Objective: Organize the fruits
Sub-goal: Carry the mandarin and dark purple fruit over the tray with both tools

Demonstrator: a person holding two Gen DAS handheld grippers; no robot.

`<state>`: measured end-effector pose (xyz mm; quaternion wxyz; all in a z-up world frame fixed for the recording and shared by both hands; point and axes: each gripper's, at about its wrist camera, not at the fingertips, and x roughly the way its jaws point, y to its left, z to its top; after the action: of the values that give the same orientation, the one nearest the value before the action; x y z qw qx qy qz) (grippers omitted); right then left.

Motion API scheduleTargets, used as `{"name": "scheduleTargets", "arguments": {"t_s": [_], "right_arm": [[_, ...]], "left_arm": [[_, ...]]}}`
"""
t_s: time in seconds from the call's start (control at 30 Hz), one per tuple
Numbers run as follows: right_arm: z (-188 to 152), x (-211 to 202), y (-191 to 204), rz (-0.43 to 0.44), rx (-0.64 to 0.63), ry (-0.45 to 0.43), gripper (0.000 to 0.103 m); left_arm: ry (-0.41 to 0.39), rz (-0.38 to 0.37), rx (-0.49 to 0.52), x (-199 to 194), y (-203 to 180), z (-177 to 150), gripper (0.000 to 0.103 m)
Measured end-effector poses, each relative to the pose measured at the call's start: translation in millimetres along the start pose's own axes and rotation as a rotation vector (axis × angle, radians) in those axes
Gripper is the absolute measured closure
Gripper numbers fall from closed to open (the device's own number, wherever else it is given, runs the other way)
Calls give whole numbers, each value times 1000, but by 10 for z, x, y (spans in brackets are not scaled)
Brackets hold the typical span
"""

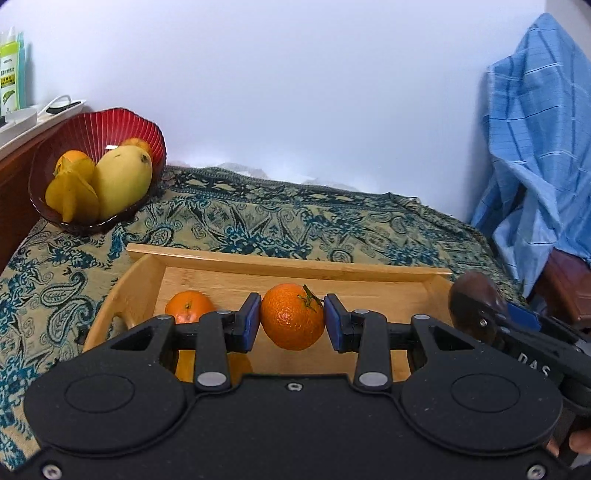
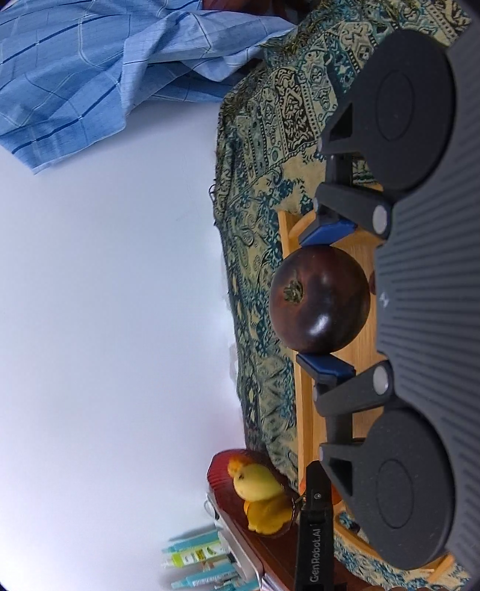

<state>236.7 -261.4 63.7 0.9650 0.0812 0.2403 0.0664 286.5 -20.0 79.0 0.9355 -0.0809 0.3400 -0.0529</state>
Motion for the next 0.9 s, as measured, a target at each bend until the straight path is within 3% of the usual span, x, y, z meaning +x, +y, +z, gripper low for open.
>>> {"name": "scheduleTargets", "arguments": {"t_s": [0.4,0.9], "right_arm": [[74,333,42,-15,-48,69,39],[39,555,34,-35,-101,137,39]], "left_arm": [[55,66,41,436,-45,71,68],[77,84,79,650,-148,61,68]]}}
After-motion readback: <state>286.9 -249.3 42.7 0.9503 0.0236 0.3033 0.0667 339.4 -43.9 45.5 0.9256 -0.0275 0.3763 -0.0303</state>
